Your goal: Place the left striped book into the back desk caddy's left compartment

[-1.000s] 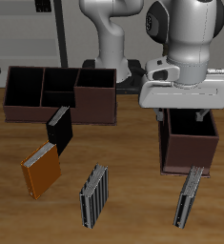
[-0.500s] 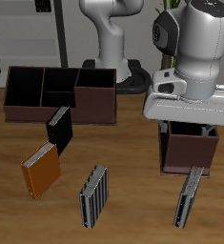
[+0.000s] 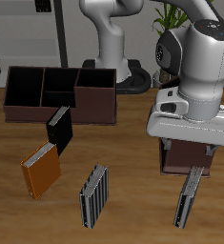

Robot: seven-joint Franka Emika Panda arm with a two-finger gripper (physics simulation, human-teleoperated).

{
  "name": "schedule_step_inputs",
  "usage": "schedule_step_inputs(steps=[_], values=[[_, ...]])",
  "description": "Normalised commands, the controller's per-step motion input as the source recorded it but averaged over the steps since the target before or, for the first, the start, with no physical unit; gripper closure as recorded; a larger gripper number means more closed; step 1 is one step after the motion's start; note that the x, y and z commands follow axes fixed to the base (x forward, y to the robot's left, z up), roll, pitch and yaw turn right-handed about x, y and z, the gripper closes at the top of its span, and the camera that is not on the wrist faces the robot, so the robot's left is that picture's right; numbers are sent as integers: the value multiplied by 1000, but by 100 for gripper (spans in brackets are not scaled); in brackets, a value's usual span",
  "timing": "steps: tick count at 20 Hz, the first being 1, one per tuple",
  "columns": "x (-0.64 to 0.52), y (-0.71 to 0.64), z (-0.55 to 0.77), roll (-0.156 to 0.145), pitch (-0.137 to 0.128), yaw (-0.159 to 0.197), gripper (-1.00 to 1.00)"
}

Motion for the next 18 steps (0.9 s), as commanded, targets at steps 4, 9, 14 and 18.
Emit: schedule_step_inputs(steps=[4,9,14,18], values=[[101,102,-390,17,37,-16,-100],[13,99,-256,5,2,-4,-100],[45,-83,-305,1,9,-3,-100],[31,-55,-278,-11,12,3,-100]])
